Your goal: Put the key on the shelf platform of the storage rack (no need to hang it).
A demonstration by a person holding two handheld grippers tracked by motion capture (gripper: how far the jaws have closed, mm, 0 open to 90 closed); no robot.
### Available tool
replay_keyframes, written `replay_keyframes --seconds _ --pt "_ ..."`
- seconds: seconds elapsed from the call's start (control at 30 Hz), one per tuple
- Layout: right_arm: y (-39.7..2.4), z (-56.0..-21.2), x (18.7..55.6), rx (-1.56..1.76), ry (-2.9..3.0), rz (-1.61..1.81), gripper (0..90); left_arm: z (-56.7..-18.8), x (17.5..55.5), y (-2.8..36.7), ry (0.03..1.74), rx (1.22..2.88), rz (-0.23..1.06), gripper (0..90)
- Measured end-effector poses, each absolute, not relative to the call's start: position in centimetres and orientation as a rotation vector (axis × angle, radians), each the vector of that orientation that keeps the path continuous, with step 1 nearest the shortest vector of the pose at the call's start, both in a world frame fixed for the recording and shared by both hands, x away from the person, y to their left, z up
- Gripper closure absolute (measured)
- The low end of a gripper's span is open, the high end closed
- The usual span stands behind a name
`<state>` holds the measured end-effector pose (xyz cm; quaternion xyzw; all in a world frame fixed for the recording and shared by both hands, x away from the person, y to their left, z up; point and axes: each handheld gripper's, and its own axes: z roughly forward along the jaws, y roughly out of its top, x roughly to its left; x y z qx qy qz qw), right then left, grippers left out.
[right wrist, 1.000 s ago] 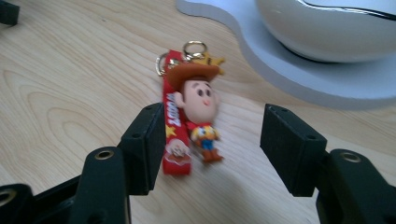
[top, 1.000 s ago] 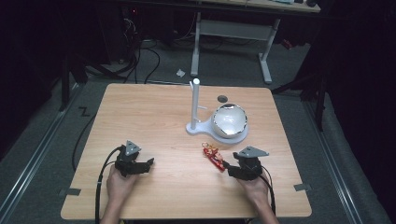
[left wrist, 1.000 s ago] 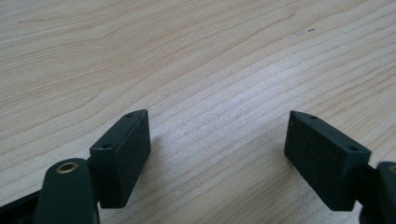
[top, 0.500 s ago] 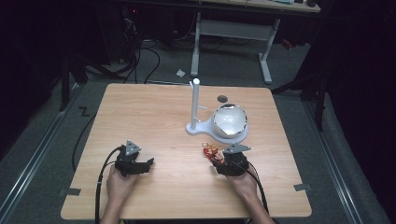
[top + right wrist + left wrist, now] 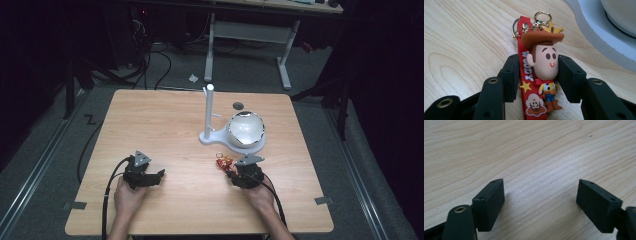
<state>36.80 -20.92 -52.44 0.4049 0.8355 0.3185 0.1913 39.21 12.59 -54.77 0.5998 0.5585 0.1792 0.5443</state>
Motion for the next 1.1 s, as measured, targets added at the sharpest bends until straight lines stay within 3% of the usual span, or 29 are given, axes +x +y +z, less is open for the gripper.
replay_keyframes --seconds 0.17,1.1 --pt "-21.2 -52.2 36.7 1.123 2.336 0.920 59.8 -54.8 39.2 12.6 1.325 1.424 0.425 23.0" --pt "-22.3 -50.1 36.0 1.087 2.312 1.055 61.5 -54.8 39.2 12.6 1.326 1.422 0.424 23.1"
